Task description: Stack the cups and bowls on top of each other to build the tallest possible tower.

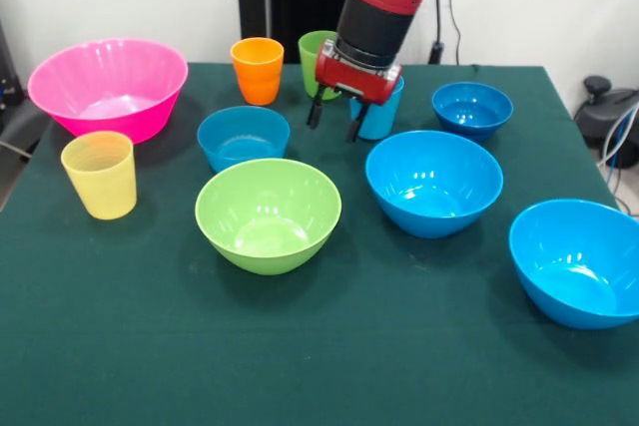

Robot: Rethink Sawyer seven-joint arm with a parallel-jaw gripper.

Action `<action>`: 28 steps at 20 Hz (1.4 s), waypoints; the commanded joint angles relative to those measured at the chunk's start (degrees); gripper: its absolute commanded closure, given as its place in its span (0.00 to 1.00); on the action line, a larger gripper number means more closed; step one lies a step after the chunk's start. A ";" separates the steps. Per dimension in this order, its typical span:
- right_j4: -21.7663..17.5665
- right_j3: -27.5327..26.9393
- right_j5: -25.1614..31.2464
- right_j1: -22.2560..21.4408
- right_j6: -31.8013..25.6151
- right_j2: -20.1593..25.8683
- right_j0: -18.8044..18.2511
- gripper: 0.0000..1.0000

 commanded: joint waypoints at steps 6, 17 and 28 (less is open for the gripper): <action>-4.34 -4.45 -0.45 0.54 2.95 4.36 -1.65 0.00; -5.05 -6.47 -1.27 2.58 3.18 0.96 -0.50 0.00; -4.34 -8.58 -2.34 8.32 4.38 1.75 -2.01 0.00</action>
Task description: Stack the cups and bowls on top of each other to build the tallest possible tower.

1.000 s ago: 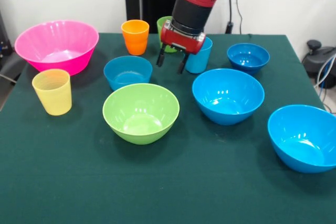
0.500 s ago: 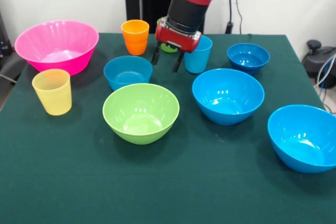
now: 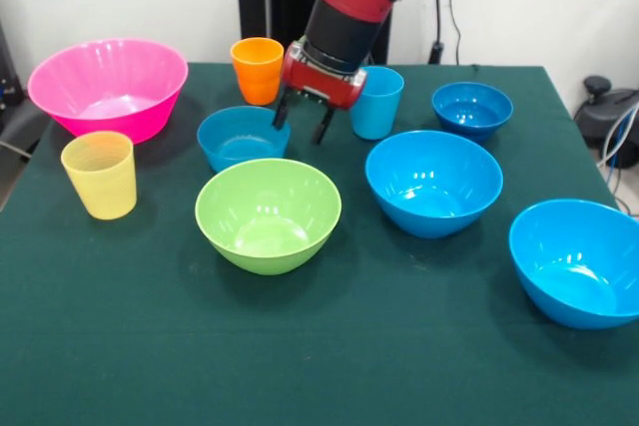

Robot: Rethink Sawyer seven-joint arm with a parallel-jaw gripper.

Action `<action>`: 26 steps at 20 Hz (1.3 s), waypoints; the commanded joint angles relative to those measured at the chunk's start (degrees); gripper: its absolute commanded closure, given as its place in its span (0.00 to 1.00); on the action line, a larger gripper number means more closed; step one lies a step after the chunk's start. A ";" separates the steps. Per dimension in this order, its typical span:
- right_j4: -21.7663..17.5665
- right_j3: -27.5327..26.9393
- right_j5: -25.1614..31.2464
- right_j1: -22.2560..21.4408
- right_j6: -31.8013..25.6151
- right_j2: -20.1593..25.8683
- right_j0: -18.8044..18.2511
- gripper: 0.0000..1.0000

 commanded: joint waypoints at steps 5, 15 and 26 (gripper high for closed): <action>-0.36 -6.94 -4.20 8.29 5.76 4.19 -0.10 0.00; 2.81 -7.70 -2.87 11.25 7.93 1.45 1.47 0.00; -0.80 -7.86 -3.17 8.54 4.80 5.49 -1.99 1.00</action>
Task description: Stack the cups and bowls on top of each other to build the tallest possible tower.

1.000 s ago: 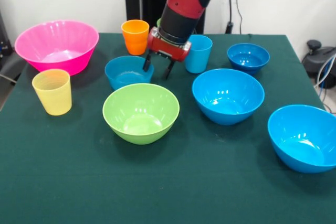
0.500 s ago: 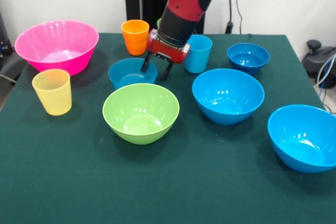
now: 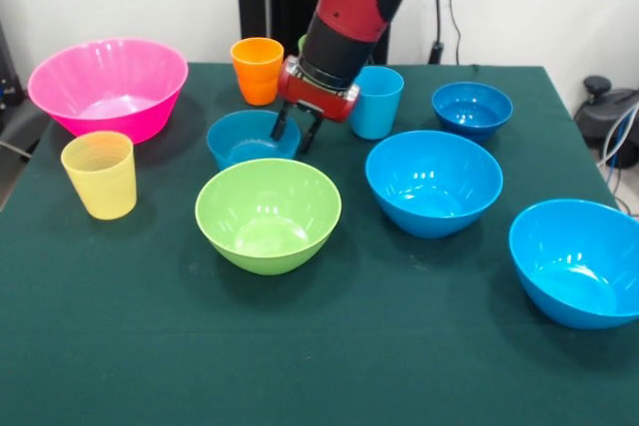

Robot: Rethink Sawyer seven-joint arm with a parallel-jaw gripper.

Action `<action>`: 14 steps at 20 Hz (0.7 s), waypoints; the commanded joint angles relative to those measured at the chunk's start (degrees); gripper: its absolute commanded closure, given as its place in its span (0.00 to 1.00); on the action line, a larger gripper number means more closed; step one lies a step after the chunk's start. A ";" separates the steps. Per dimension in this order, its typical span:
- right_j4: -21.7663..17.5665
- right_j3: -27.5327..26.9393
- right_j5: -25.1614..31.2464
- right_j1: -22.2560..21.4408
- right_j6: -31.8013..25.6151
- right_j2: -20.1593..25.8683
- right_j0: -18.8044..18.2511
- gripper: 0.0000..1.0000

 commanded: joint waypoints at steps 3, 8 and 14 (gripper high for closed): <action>-0.93 -5.77 -3.75 3.58 5.34 7.43 -3.29 1.00; -2.10 -5.67 -5.91 3.05 5.08 9.69 -5.16 1.00; -5.19 -5.17 -3.56 0.94 2.89 19.33 -12.55 1.00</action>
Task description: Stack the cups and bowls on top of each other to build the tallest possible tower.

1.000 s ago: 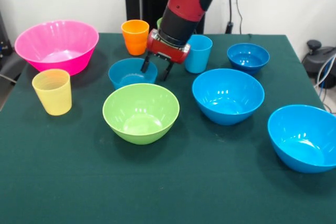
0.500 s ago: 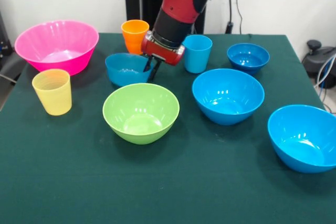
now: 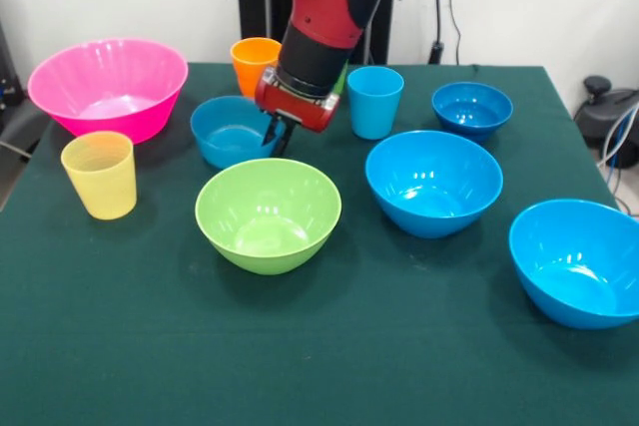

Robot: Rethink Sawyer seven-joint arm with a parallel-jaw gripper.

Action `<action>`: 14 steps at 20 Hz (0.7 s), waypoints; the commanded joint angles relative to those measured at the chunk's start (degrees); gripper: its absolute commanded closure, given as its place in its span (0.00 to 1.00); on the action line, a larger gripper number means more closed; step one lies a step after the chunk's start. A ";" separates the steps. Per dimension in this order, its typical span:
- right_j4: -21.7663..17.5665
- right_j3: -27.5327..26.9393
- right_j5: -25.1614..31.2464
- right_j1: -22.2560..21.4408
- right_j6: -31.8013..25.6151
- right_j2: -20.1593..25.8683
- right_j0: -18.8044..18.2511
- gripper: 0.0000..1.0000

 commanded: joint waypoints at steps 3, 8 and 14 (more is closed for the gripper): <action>-4.41 -3.52 2.72 1.07 1.78 22.36 -10.35 1.00; -4.82 -3.66 4.94 0.77 1.63 26.18 -11.91 1.00; -3.58 -4.73 5.87 0.60 3.06 25.09 -9.48 1.00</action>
